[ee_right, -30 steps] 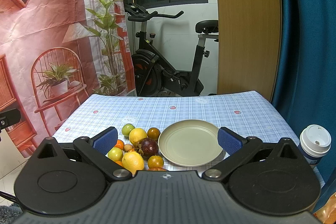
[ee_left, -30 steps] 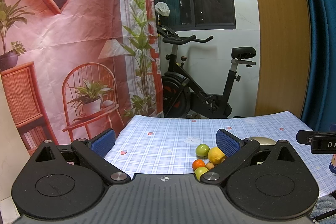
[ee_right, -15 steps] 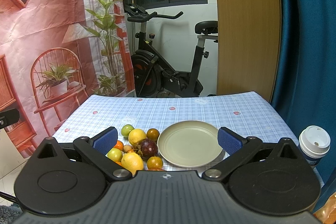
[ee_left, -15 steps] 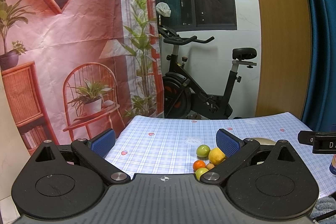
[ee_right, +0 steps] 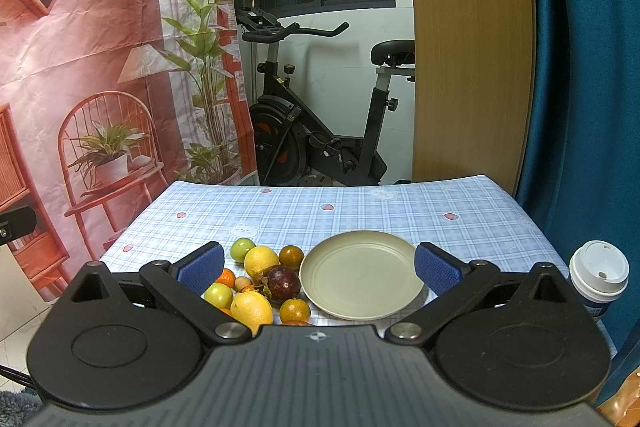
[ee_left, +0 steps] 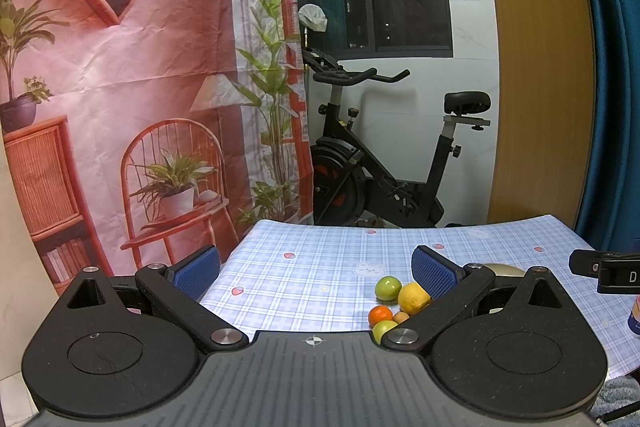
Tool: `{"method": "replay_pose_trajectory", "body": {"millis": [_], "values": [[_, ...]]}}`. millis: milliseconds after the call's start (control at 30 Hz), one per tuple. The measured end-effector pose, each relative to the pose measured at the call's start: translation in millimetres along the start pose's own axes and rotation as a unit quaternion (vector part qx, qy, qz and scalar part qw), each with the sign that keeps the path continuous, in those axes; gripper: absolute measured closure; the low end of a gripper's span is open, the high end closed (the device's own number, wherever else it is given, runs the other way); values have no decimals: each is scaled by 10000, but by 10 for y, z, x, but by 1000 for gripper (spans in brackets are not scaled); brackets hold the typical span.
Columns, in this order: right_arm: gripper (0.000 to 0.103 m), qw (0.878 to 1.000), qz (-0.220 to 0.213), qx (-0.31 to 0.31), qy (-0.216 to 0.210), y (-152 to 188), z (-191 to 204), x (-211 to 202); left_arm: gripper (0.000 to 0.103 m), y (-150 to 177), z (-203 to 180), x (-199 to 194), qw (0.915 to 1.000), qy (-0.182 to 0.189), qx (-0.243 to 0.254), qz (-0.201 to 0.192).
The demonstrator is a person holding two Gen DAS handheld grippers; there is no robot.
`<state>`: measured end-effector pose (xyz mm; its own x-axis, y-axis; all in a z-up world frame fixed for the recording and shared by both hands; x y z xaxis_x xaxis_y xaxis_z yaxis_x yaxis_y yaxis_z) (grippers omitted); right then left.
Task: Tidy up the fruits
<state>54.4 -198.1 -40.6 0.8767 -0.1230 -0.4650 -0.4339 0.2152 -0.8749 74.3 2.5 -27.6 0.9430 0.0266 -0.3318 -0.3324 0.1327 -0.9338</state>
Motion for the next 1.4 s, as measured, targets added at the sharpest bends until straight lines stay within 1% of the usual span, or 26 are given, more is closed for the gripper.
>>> {"method": "replay_pose_trajectory", "body": {"millis": [100, 200, 267, 400, 500, 700, 800, 867, 967, 1000, 1033, 1100, 1133, 1167, 1200, 1233, 1267, 1300, 1400], "values": [[0, 10000, 1, 2, 7, 7, 3, 0, 0, 6, 17, 21, 10000, -64, 5, 34], [0, 10000, -32, -67, 25, -66, -13, -30, 0, -18, 43, 59, 10000, -31, 5, 31], [0, 9998, -134, -148, -16, -112, -9, -35, 0, -59, 67, 101, 10000, -46, 16, -77], [0, 9985, -420, -269, -241, -262, -33, 17, 0, -187, 73, 210, 9992, -137, 62, -364], [0, 9970, -595, -288, -404, -347, -78, 168, 0, -234, 52, 325, 9988, -155, 7, -468], [0, 9920, -872, -28, -909, -435, -179, 524, 1, -236, -83, 587, 9987, -82, -6, -509], [0, 9898, -1040, -48, -967, -449, -206, 705, 4, -213, -184, 735, 9985, -23, 17, -547], [0, 9900, -1033, -76, -957, -431, -210, 843, 4, -173, -272, 851, 9987, 2, 75, -514], [0, 9915, -862, -118, -972, -369, -226, 1063, 4, -85, -390, 1068, 9989, 166, 2, -428], [0, 9925, -792, -104, -930, -334, -238, 1144, 5, -44, -416, 1140, 9989, 260, -77, -391], [0, 9931, -753, -78, -897, -309, -252, 1211, 5, 12, -443, 1242, 9983, 458, -233, -277], [0, 9945, -661, -82, -807, -225, -281, 1351, 6, 152, -494, 1412, 9946, 893, -515, 151], [0, 9957, -589, -114, -712, -182, -295, 1422, 6, 240, -517, 1515, 9912, 1048, -685, 441], [0, 9966, -493, -145, -638, -139, -301, 1486, 8, 309, -538, 1578, 9886, 1119, -813, 588], [0, 9975, -355, -175, -579, -74, -309, 1566, 8, 384, -554, 1630, 9873, 1129, -899, 665], [3, 9978, -269, -182, -577, -12, -307, 1611, 8, 444, -551, 1658, 9876, 1075, -898, 715], [6, 9978, -193, -174, -606, 57, -310, 1649, 8, 514, -565, 1692, 9880, 1010, -848, 808], [6, 9979, -107, -157, -623, 131, -311, 1681, 8, 599, -594, 1724, 9878, 971, -775, 944], [6, 9980, 160, -276, -543, 377, -302, 1729, 8, 813, -652, 1754, 9866, 1010, -507, 1177]]}}
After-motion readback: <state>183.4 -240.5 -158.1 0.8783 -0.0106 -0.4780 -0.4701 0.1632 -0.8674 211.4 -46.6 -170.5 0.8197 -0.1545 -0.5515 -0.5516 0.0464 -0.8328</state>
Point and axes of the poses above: each gripper's, at about its wrist camera, not at the fingertips, and x roughly the way its jaws point, z to its left, y to its underside, the point moved 8 cm from there along x, roughly the way its jaws point, and after that the axes turned 2 degrees about -y, right-handed, at the moved point
